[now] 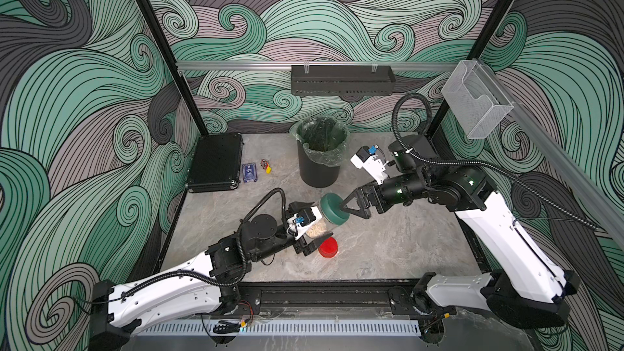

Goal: Empty expired oatmeal from jars
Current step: Unscrew the lid from the jar, then open the lid of the jar.

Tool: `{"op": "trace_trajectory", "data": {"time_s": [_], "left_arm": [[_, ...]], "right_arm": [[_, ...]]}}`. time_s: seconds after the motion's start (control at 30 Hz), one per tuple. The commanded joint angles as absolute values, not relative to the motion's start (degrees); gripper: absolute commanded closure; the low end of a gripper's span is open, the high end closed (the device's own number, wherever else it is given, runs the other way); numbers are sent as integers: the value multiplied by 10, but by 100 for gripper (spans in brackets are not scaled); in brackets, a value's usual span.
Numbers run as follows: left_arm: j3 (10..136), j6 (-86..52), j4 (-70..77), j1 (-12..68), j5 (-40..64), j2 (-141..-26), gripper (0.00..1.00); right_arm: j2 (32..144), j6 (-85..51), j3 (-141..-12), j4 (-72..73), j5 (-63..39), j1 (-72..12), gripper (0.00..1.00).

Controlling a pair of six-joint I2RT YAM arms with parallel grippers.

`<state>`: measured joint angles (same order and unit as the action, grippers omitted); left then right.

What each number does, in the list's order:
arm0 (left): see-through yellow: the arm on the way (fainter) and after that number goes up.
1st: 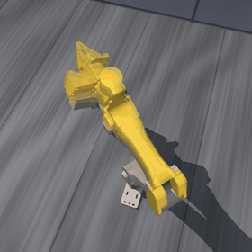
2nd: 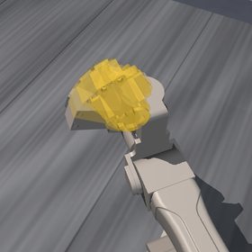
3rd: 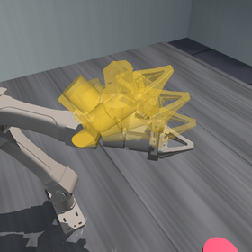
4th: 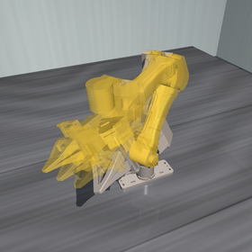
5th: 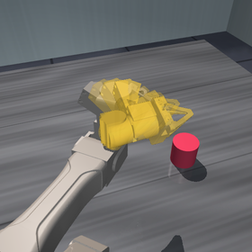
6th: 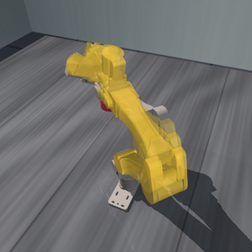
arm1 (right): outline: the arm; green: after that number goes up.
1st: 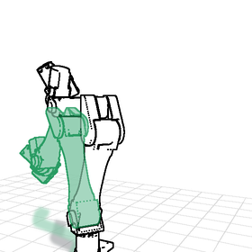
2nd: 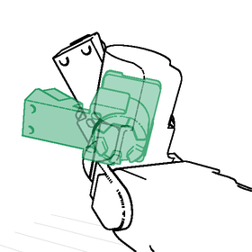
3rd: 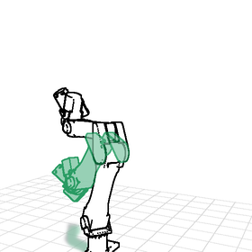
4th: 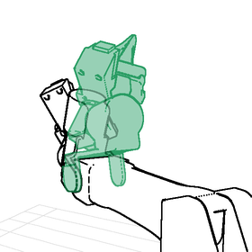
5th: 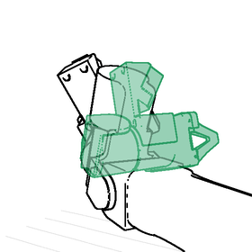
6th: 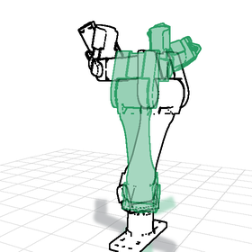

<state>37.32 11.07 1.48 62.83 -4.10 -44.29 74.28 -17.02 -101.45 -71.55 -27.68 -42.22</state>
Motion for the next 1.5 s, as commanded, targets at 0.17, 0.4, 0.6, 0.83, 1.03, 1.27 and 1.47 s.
{"op": "trace_trajectory", "data": {"time_s": [0.17, 0.4, 0.6, 0.83, 1.03, 1.27, 1.47], "left_arm": [[407, 120, 65, 631, -41, -441, 59], [408, 122, 65, 631, -40, -441, 59], [408, 122, 63, 631, -38, -441, 59], [409, 123, 59, 631, -39, -436, 59], [410, 122, 58, 631, -39, -434, 59], [412, 104, 50, 631, -28, -428, 62], [417, 83, 37, 631, -5, -427, 62]], "right_arm": [[751, -204, -995, -690, -338, -429, 1], [770, -205, -987, -682, -339, -446, 1], [781, -202, -988, -674, -342, -452, 1], [793, -196, -989, -670, -349, -452, 9], [797, -182, -994, -664, -355, -452, 27], [790, 3, -978, -574, -394, -449, 59], [815, 233, -987, -568, -637, -398, 63]]}}
